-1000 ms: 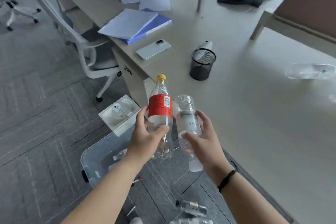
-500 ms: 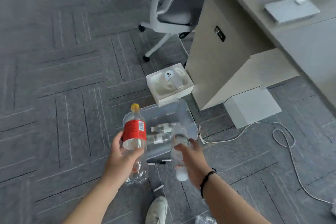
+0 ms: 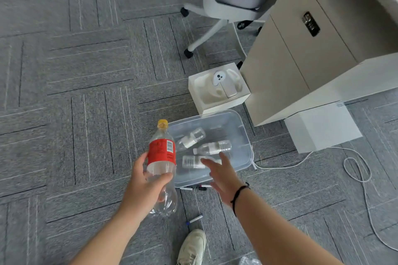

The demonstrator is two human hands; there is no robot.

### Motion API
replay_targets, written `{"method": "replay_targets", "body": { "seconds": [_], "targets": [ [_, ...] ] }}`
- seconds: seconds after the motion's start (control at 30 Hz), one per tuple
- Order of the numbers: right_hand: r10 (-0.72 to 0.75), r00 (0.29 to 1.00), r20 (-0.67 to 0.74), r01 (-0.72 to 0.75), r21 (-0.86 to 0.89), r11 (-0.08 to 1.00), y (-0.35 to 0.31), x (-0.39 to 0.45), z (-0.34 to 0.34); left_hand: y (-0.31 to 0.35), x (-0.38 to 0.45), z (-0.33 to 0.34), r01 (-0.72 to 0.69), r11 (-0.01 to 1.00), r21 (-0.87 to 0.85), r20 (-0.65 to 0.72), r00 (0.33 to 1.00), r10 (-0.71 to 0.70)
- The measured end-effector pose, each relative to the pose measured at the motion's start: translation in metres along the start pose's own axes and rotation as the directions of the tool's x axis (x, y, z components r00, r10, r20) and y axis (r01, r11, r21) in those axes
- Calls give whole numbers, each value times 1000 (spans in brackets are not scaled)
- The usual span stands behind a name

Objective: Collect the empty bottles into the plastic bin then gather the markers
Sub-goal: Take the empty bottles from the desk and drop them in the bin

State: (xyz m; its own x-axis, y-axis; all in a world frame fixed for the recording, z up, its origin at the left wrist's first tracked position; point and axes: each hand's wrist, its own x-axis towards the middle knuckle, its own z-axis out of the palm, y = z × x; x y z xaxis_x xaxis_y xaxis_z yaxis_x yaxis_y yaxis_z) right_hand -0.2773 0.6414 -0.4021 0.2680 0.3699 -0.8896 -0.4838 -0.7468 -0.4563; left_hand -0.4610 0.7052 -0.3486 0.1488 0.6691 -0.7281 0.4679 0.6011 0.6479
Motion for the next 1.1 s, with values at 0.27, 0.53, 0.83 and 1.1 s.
{"method": "replay_targets", "body": {
  "seconds": [0.27, 0.53, 0.83, 1.1],
  "targets": [
    [54, 998, -31, -57, -114, 992, 23, -12, -36, 16, 12, 37, -31, 988, 148, 123, 992, 12],
    [24, 998, -50, -29, -103, 994, 26, -27, -83, 47, 40, 61, -181, 870, 458, 30, 982, 189],
    [2, 998, -58, -4, -33, 999, 26, -55, -103, 59, 17, 91, -209, 893, 398, 70, 978, 198],
    [-103, 986, -128, 115, 91, 989, 3, -111, -144, 109, -36, 135, -319, 875, 364, 132, 948, 290]
  ]
}}
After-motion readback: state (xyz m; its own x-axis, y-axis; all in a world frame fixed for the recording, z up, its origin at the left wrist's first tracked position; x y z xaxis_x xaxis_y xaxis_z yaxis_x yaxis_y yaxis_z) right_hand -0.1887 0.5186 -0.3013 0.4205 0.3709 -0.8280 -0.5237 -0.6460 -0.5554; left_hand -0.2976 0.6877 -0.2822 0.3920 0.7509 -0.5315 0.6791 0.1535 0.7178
